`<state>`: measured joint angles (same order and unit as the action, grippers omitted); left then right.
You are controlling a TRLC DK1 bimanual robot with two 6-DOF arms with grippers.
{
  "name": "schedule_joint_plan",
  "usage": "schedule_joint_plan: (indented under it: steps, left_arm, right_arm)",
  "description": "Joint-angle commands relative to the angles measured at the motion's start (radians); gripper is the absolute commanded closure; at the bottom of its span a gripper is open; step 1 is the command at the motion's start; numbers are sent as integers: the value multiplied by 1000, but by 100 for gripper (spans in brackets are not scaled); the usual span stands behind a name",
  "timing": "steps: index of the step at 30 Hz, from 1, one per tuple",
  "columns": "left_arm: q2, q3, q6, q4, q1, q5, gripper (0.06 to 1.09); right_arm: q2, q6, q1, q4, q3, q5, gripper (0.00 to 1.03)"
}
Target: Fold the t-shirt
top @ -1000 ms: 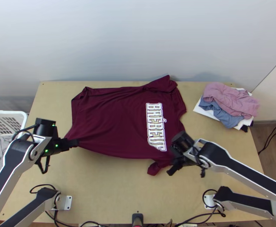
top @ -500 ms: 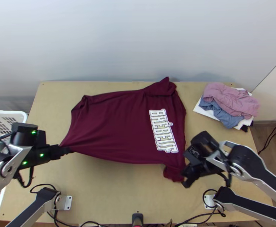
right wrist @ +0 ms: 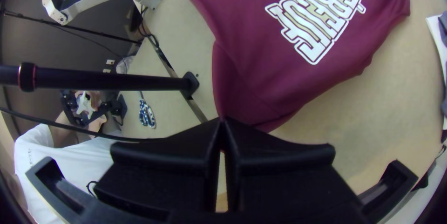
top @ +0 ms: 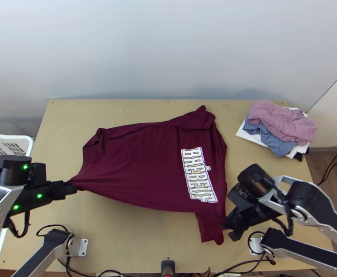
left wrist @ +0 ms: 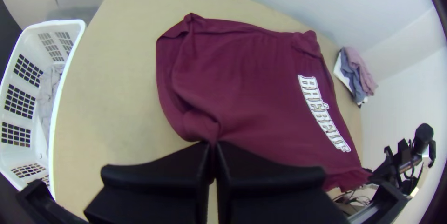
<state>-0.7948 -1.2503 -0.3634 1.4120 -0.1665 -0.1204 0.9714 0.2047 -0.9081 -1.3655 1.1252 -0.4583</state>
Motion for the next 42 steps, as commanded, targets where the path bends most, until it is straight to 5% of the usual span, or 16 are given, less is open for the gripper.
schedule_joint_plan:
  steps: [1,8,11,13,16,23,31,42]
  left_arm:
    - [35,166,98,-81,160,-5,105]
    - [65,279,98,-131,170,-4,101]
    - [58,246,69,-145,203,-7,57]
    - [16,210,58,-134,205,-8,31]
    - [-86,126,64,-65,203,-27,10]
    - [-251,-75,60,-82,206,-76,10]
    - [-575,-77,-58,-367,202,-76,10]
    - [-871,-58,-78,-654,145,61,11]
  right_arm:
    - [-14,-33,-6,59,-165,-62,100]
    - [46,-80,3,121,-171,-92,95]
    - [78,-54,41,135,-185,-95,50]
    - [98,-16,51,137,-193,-97,3]
    - [102,-18,69,155,-191,-97,3]
    - [118,-21,193,174,-131,-137,3]
    - [271,-14,310,258,33,-146,3]
    - [394,84,334,342,200,-146,3]
